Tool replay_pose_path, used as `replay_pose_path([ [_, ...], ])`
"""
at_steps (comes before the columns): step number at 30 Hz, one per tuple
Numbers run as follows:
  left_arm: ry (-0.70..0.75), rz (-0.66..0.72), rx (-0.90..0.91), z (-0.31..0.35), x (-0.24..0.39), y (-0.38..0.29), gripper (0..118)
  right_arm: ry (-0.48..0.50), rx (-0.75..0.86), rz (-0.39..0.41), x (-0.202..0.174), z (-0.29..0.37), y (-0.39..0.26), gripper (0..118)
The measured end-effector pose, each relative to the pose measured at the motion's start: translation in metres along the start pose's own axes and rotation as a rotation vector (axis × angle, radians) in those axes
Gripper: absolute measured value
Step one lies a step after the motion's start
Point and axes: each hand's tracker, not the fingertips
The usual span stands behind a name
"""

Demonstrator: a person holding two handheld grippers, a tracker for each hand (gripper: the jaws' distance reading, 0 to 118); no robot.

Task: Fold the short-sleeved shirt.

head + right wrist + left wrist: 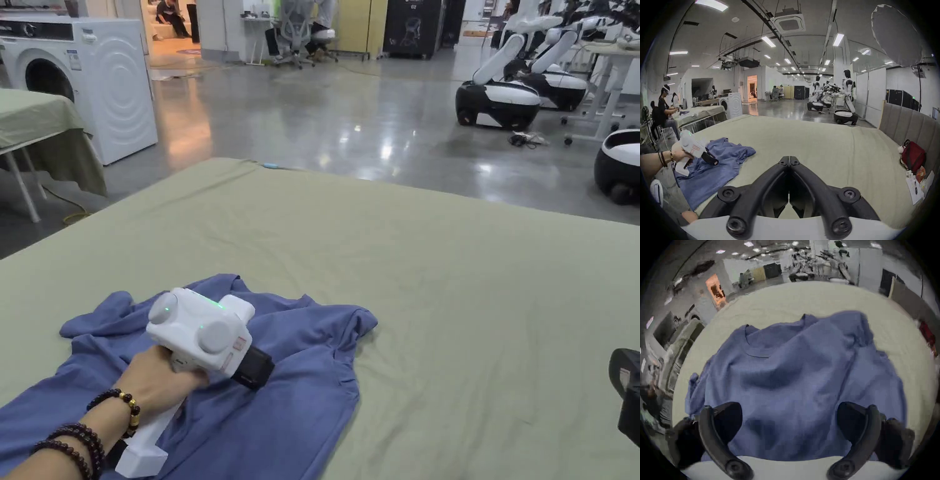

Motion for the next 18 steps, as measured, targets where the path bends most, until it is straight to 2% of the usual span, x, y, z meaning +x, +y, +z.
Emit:
replay_pose_path([
  [1, -0.016, 0.018, -0.002, 0.002, -0.001, -0.002, 115, -0.001, -0.002, 0.001, 0.000, -0.001, -0.001, 2],
  [2, -0.054, 0.047, 0.013, 0.003, -0.001, -0.004, 109, -0.003, -0.003, 0.001, -0.001, -0.002, -0.001, 2],
  [4, -0.107, 0.103, 0.047, 0.011, -0.002, -0.007, 90, -0.010, -0.009, 0.001, -0.003, -0.001, -0.003, 2],
  [5, -0.107, 0.099, 0.090, 0.020, 0.000, -0.008, 67, -0.009, -0.012, -0.002, -0.003, -0.002, -0.003, 2],
  [7, -0.134, 0.072, 0.135, 0.033, 0.007, -0.010, 0, -0.002, -0.016, -0.014, -0.003, -0.002, -0.003, 2],
  [8, -0.065, 0.029, 0.146, 0.038, 0.013, -0.011, 0, 0.002, -0.019, -0.017, -0.004, -0.003, -0.003, 2],
  [12, -0.082, 0.069, 0.130, 0.037, 0.009, -0.008, 0, 0.009, -0.014, -0.007, -0.008, 0.001, -0.002, 2],
  [15, -0.090, 0.145, 0.244, 0.057, 0.002, -0.004, 0, 0.018, -0.005, -0.005, -0.007, 0.010, -0.001, 2],
  [16, -0.166, 0.179, 0.286, 0.070, 0.000, 0.001, 0, 0.015, -0.003, -0.002, -0.006, 0.012, -0.001, 2],
  [17, -0.210, 0.191, 0.334, 0.077, -0.002, 0.004, 0, 0.013, -0.001, 0.000, -0.004, 0.014, -0.001, 2],
  [18, -0.191, 0.141, 0.385, 0.089, 0.002, 0.011, 0, 0.012, -0.001, 0.002, -0.002, 0.016, 0.000, 2],
])
